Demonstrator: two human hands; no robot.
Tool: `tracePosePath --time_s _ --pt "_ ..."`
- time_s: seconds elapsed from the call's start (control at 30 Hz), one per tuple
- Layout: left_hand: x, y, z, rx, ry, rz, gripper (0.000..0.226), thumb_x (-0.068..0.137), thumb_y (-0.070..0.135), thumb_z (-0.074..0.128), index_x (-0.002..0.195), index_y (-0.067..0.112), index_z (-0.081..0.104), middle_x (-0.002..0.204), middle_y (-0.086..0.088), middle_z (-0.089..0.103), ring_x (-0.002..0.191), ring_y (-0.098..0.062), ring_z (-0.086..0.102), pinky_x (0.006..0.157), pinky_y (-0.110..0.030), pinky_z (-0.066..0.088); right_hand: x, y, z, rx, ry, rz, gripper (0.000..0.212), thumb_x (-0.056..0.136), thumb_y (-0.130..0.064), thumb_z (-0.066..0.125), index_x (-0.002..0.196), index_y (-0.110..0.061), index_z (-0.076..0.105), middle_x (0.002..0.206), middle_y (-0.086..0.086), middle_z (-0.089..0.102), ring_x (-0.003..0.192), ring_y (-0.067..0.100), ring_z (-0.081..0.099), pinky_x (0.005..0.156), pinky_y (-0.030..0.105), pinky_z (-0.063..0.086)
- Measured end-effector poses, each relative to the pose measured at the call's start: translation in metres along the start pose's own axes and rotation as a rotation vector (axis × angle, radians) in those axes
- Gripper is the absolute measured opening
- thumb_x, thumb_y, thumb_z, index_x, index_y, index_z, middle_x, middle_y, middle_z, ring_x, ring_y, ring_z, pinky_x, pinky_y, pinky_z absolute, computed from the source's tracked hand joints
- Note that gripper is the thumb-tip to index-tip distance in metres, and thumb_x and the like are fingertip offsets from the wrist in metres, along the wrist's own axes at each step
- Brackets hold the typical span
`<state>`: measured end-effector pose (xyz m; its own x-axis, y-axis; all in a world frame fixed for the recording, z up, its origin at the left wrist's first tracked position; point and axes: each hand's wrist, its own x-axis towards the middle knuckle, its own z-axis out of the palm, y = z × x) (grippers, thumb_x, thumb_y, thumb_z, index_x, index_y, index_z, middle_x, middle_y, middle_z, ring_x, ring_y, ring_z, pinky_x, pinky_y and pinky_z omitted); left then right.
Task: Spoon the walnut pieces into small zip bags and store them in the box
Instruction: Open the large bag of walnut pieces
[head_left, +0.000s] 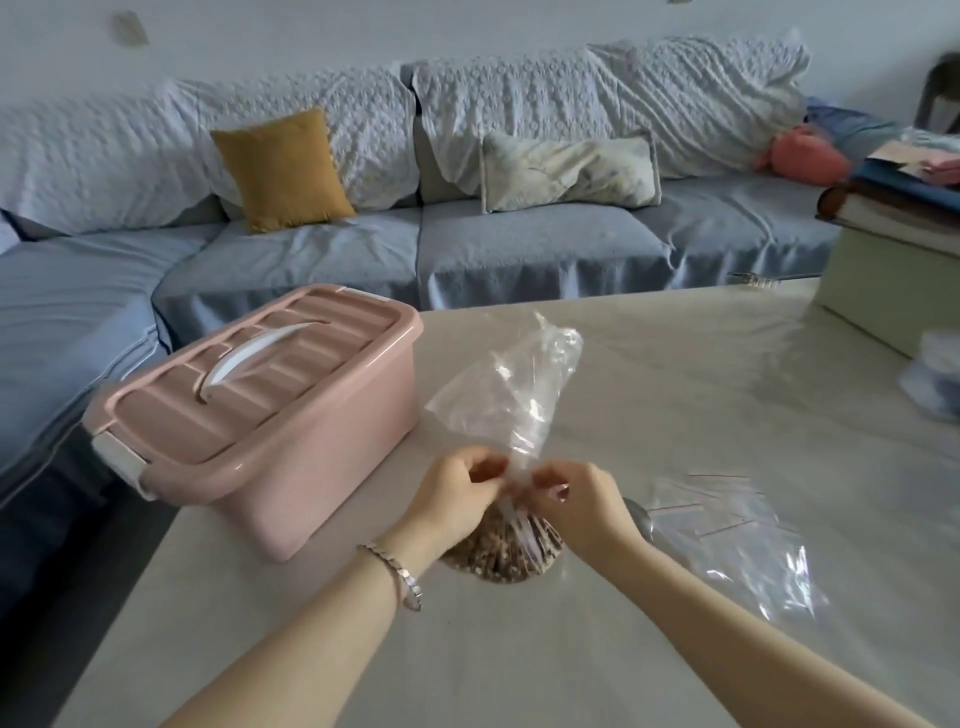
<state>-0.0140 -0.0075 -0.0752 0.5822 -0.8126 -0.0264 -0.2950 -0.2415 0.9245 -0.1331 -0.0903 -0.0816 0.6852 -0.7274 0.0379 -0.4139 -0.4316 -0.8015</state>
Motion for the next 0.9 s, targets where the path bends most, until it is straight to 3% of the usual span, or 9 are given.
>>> tracePosePath --time_s 0.1,0.17,0.3,0.37,0.43,0.57,0.67,0.8,0.9 --pt "0.008 -0.003 -0.01 0.069 0.002 -0.009 0.018 0.073 0.003 0.075 0.084 0.016 0.068 0.078 0.008 0.067 0.072 -0.002 0.061 0.074 -0.015 0.048 0.013 0.008 -0.001 -0.024 0.059 0.023 0.005 0.078 -0.013 0.068 0.074 -0.014 0.071 0.06 -0.01 0.059 0.057 0.003 0.052 0.054 0.006 0.037" --pt "0.016 -0.008 -0.02 0.136 0.056 -0.054 0.019 0.073 0.004 0.076 0.083 0.016 0.067 0.076 0.006 0.065 0.073 -0.009 0.061 0.072 -0.016 0.047 0.022 0.017 -0.01 0.026 0.115 0.122 0.016 0.078 -0.011 0.069 0.064 -0.014 0.061 0.057 -0.005 0.056 0.054 0.008 0.049 0.048 0.006 0.035" --pt "0.021 -0.021 -0.025 0.16 0.075 -0.125 0.017 0.081 0.009 0.067 0.098 0.015 0.064 0.08 0.004 0.058 0.077 -0.013 0.052 0.064 -0.012 0.038 0.031 0.037 -0.01 0.021 -0.043 0.255 0.018 0.074 -0.015 0.064 0.067 -0.018 0.048 0.059 -0.005 0.048 0.059 0.015 0.045 0.049 0.02 0.033" --pt "0.018 -0.018 -0.018 0.198 0.036 -0.127 0.007 0.086 0.023 0.063 0.084 0.028 0.059 0.079 0.005 0.055 0.075 -0.01 0.051 0.06 -0.012 0.036 0.032 0.038 0.0 -0.01 -0.11 0.195 0.019 0.082 -0.022 0.063 0.073 -0.014 0.048 0.068 -0.002 0.047 0.06 0.013 0.043 0.051 0.022 0.032" --pt "0.019 -0.014 -0.012 0.161 0.077 -0.094 0.022 0.087 0.025 0.063 0.067 0.027 0.052 0.067 0.007 0.052 0.063 -0.007 0.047 0.054 -0.01 0.035 0.034 0.034 0.007 0.077 -0.078 0.127 0.022 0.083 -0.028 0.064 0.071 -0.015 0.051 0.074 -0.001 0.051 0.06 0.011 0.047 0.051 0.019 0.034" --pt "0.029 -0.011 -0.014 -0.137 0.253 -0.137 0.028 0.085 0.009 0.063 0.063 0.016 0.047 0.053 0.007 0.054 0.058 -0.011 0.049 0.058 -0.017 0.034 0.045 0.021 0.0 0.424 0.076 0.2 0.022 0.086 -0.013 0.062 0.066 -0.015 0.051 0.051 -0.011 0.053 0.047 0.002 0.045 0.047 0.015 0.033" --pt "0.038 -0.006 -0.029 -0.432 0.375 -0.191 0.024 0.083 -0.004 0.06 0.072 0.011 0.045 0.049 0.006 0.062 0.049 -0.002 0.059 0.065 -0.02 0.042 0.051 0.016 -0.01 0.614 0.11 0.269 0.015 0.087 -0.006 0.056 0.073 -0.009 0.054 0.061 0.0 0.064 0.054 0.01 0.059 0.056 0.021 0.042" --pt "0.041 0.003 -0.046 -0.4 0.437 -0.152 0.02 0.084 -0.003 0.058 0.077 0.01 0.043 0.067 -0.006 0.06 0.047 0.001 0.058 0.056 -0.022 0.044 0.054 0.012 -0.015 0.675 0.168 0.341 0.016 0.09 0.0 0.048 0.078 -0.011 0.045 0.069 0.008 0.062 0.053 0.016 0.061 0.057 0.028 0.044" --pt "0.033 0.014 -0.053 -0.393 0.441 -0.108 0.026 0.083 -0.001 0.056 0.079 0.02 0.042 0.079 -0.003 0.062 0.061 -0.006 0.061 0.058 -0.023 0.039 0.054 0.002 -0.023 0.554 0.267 0.284 0.016 0.086 0.001 0.049 0.088 -0.015 0.048 0.085 0.011 0.064 0.068 0.017 0.058 0.064 0.026 0.044"
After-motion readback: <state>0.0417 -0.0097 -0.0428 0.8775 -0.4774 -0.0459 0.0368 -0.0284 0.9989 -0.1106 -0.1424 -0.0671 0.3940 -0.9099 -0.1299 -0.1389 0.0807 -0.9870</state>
